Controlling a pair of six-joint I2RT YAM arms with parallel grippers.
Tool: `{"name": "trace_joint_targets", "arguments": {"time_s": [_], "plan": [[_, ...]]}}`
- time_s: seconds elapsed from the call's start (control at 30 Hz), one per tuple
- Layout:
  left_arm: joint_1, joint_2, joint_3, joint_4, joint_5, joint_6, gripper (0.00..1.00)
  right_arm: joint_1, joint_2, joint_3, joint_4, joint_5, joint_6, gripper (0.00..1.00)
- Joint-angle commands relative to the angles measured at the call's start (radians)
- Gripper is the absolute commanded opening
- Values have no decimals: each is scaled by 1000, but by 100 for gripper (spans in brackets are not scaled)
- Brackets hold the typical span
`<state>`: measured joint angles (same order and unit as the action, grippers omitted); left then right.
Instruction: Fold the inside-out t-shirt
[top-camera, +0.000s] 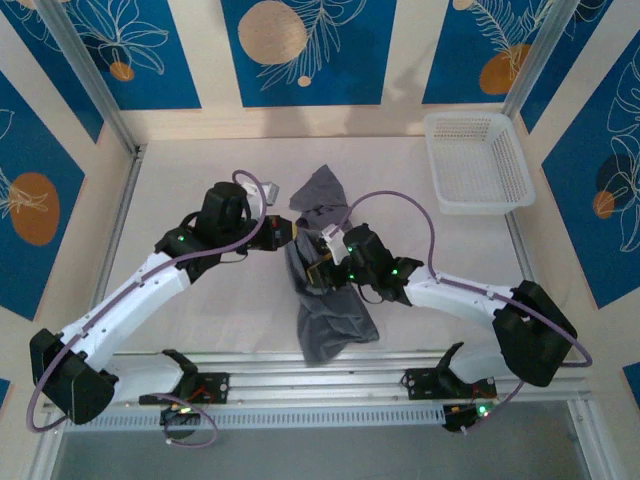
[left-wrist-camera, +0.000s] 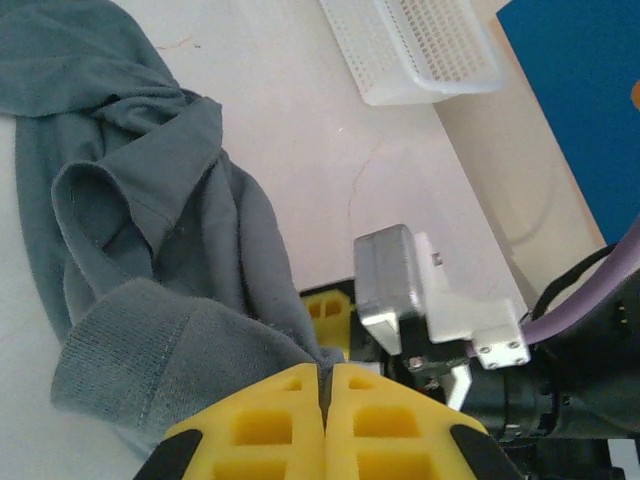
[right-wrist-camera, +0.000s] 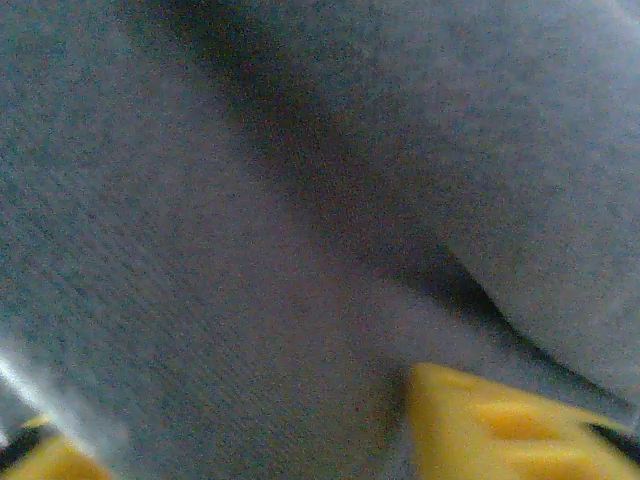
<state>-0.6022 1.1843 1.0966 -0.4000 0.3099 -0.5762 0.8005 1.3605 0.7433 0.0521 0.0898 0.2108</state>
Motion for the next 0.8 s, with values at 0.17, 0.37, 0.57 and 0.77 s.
{"name": "trace_joint_targets", "arguments": {"time_s": [0.17,0.37,0.57,0.77], "plan": [[111,32,-5,-77,-283,99,0,-94,-207,48,-19,-663,102,0],[177,156,-126,153,-71,113,12,-171,-289,28,95,-771,208,0],[177,-40,-114,35,-169,193,49,-226,-237,45,111,-714,253,0],[78,-311,-219,60,-63,240,54,-241,-198,95,27,-651,251,0]]}}
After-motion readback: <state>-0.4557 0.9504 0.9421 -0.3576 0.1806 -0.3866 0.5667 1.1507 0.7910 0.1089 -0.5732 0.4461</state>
